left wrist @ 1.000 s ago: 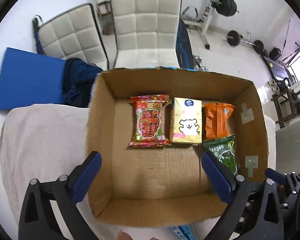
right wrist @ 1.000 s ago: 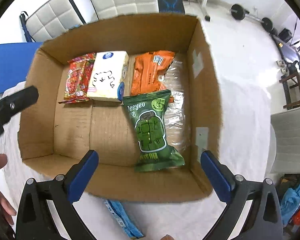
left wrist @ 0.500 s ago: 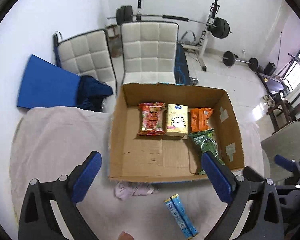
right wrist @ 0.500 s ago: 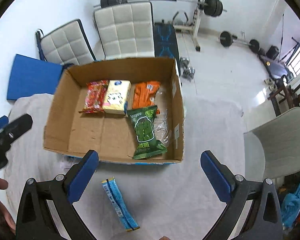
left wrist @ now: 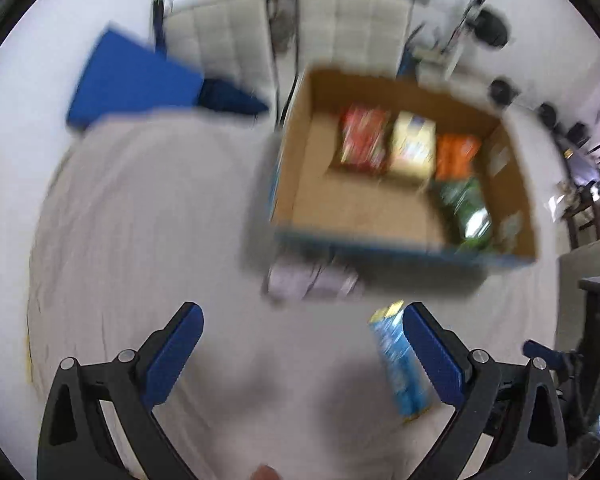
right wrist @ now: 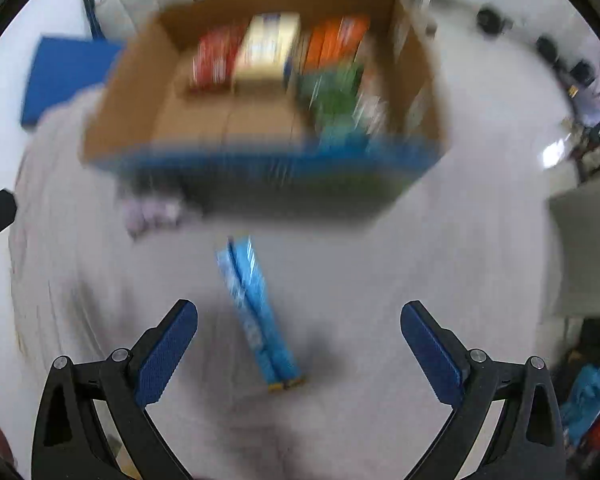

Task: Organize soft objects
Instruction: 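Grasp the lilac towel with the left tool while the right tool grasps the blue packet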

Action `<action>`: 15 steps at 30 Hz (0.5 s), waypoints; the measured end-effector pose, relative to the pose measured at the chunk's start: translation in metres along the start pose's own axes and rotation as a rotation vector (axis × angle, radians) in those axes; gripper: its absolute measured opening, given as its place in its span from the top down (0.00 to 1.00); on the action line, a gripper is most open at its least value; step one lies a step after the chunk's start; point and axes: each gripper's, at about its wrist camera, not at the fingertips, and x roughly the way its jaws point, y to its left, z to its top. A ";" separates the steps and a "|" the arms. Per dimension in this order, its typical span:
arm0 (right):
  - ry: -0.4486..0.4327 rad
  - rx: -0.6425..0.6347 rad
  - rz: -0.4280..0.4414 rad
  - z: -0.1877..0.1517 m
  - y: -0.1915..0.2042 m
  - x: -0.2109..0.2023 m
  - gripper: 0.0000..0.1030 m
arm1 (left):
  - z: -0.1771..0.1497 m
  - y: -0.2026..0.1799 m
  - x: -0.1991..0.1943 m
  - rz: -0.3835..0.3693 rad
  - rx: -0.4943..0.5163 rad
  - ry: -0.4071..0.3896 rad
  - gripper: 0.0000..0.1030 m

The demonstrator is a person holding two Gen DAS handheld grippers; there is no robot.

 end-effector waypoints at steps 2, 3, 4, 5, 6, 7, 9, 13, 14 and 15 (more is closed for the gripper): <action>0.069 0.023 0.009 -0.010 0.005 0.039 0.06 | -0.012 0.009 0.022 0.005 -0.032 0.060 0.01; 0.087 0.035 0.008 -0.014 0.007 0.053 0.10 | -0.017 0.013 0.033 0.001 -0.051 0.091 0.01; 0.108 0.046 0.006 -0.019 0.010 0.071 0.19 | -0.023 0.019 0.045 -0.004 -0.075 0.123 0.01; 0.124 0.048 0.000 -0.022 0.012 0.083 0.23 | -0.029 0.023 0.054 -0.011 -0.101 0.154 0.01; 0.147 0.057 -0.015 -0.028 0.014 0.099 0.25 | -0.032 0.027 0.063 -0.023 -0.130 0.183 0.01; 0.156 0.058 -0.022 -0.033 0.016 0.108 0.31 | -0.037 0.033 0.071 -0.033 -0.165 0.206 0.01; 0.134 0.040 -0.056 -0.045 0.024 0.118 0.40 | -0.045 0.043 0.083 -0.059 -0.232 0.242 0.01; 0.089 0.053 -0.106 -0.056 0.026 0.109 0.69 | -0.046 0.046 0.097 -0.116 -0.316 0.277 0.01; 0.092 0.082 -0.100 -0.056 0.020 0.108 0.71 | -0.044 0.046 0.100 -0.130 -0.338 0.277 0.01; 0.096 0.126 -0.089 -0.056 0.010 0.106 0.72 | -0.043 0.045 0.102 -0.144 -0.361 0.276 0.01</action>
